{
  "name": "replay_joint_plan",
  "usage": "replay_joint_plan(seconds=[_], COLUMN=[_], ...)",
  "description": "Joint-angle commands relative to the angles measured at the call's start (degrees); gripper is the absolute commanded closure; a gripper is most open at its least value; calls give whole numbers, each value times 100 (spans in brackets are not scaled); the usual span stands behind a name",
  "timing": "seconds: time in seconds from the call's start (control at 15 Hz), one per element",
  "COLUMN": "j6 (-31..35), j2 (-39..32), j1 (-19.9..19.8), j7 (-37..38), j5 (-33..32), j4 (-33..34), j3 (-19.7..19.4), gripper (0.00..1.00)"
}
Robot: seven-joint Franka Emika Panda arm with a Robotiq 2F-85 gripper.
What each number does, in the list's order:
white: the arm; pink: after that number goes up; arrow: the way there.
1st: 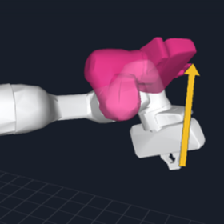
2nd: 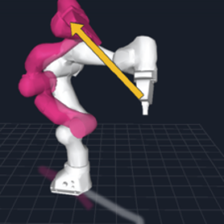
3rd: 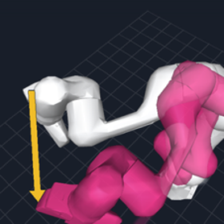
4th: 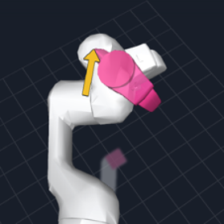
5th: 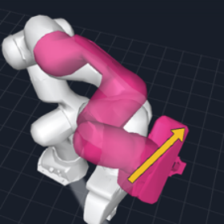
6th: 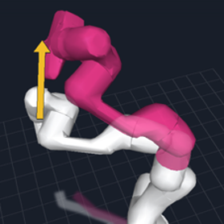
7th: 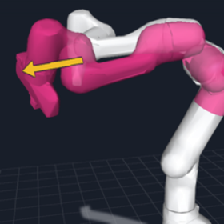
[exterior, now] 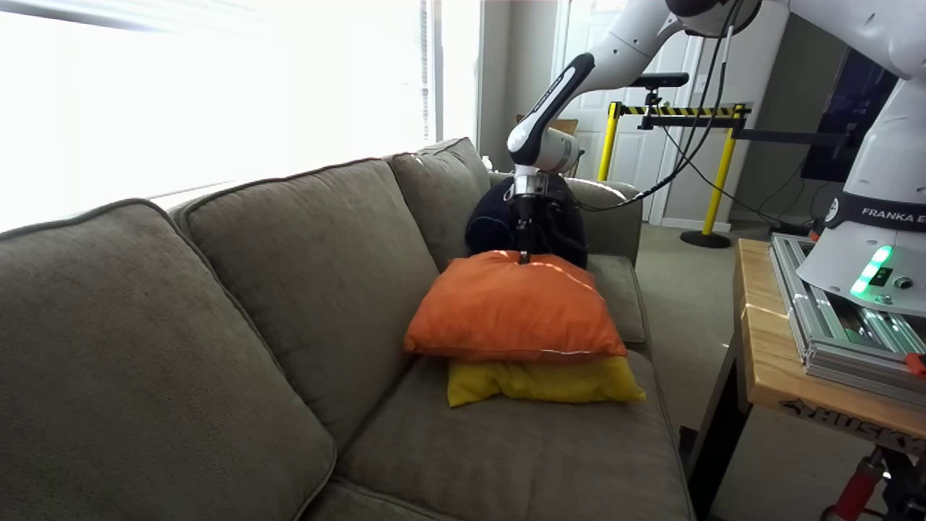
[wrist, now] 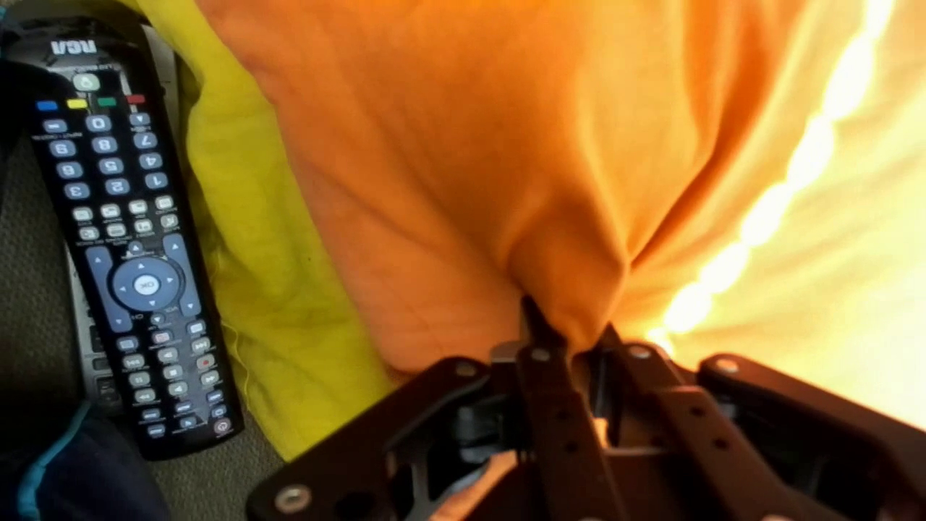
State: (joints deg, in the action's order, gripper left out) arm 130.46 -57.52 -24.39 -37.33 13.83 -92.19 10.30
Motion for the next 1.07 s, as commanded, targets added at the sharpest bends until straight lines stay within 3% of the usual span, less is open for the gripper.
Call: replay_joint_plan(seconds=[0.0, 0.47, 1.0], j6=[159, 210, 761], j2=[592, 1687, 2796], j1=[89, 323, 781], j7=[-21, -416, -2143], j5=[141, 175, 306], j4=[-618, -1406, -2555], j3=[38, 304, 908], gripper=[99, 98, 98])
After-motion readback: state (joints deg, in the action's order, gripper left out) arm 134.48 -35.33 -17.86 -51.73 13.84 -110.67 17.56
